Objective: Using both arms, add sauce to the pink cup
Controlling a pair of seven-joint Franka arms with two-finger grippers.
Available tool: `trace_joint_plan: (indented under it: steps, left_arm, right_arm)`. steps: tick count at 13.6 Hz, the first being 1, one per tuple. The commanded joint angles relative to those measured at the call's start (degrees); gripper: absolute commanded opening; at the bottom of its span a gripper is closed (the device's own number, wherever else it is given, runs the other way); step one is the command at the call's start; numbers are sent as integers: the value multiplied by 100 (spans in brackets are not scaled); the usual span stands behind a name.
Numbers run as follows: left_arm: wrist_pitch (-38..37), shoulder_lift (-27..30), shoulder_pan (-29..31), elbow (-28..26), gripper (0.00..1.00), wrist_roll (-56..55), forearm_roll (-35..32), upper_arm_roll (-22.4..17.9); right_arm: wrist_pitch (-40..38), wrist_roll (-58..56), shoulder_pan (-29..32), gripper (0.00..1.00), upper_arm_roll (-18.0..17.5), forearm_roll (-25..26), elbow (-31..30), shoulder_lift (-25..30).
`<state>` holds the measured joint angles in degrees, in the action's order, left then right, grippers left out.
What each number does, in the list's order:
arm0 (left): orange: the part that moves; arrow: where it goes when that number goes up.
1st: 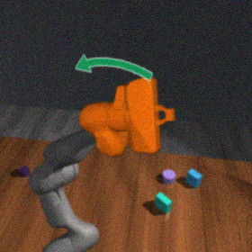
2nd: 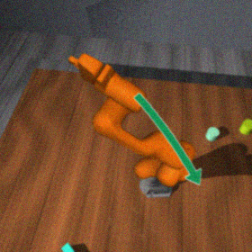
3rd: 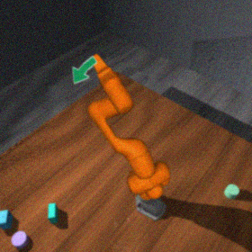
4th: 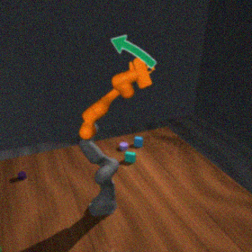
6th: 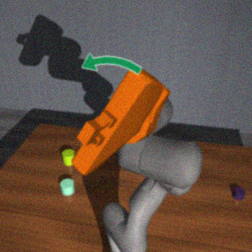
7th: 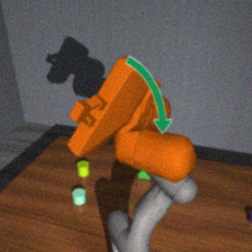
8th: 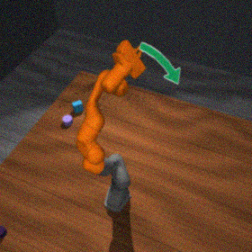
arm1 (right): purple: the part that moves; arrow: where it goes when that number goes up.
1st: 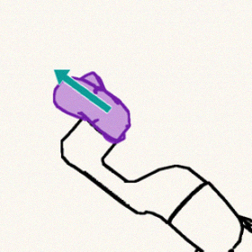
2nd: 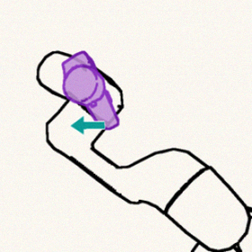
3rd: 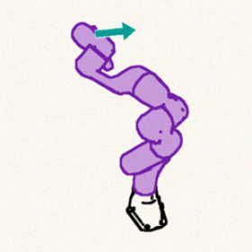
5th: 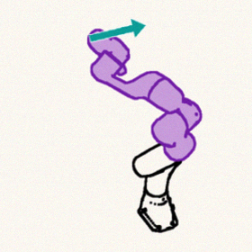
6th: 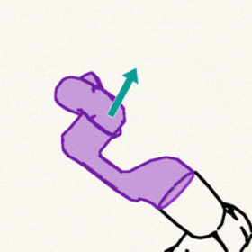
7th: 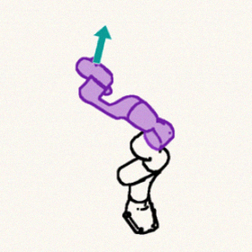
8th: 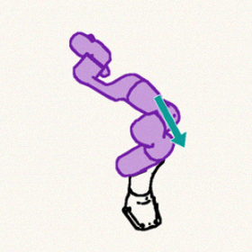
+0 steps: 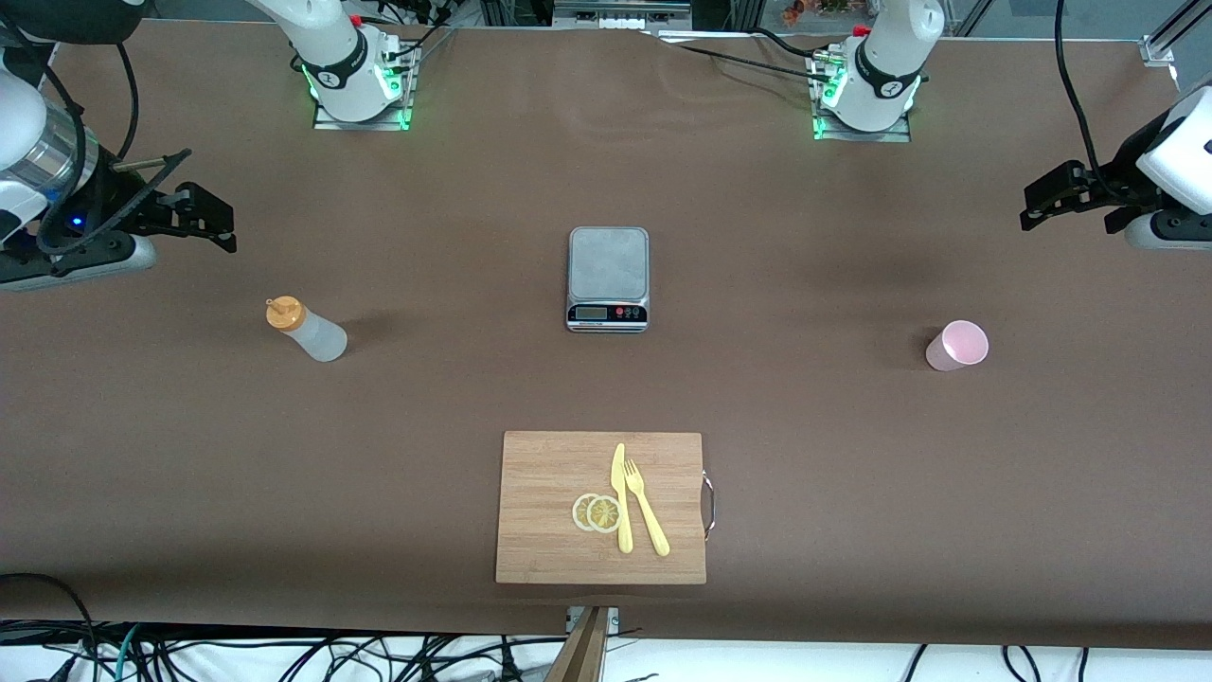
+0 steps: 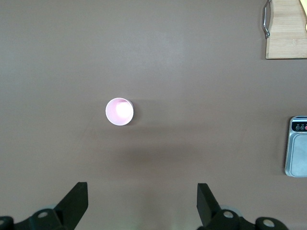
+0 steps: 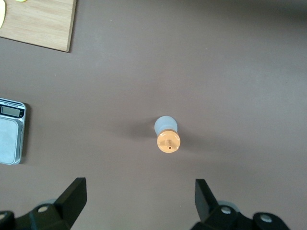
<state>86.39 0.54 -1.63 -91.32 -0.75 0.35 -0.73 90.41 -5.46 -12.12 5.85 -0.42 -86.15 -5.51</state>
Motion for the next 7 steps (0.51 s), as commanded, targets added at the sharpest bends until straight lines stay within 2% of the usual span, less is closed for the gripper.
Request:
trace_joint_plan:
  steps: [1,7]
  left_arm:
    - [62,140,84,-132,100,48,-8,73]
    - [9,201,84,-167,100,5,-8,151]
  right_arm:
    - [3,54,148,100,-5,-63,28,33]
    - [38,-43,193,100,4,-28,37,24]
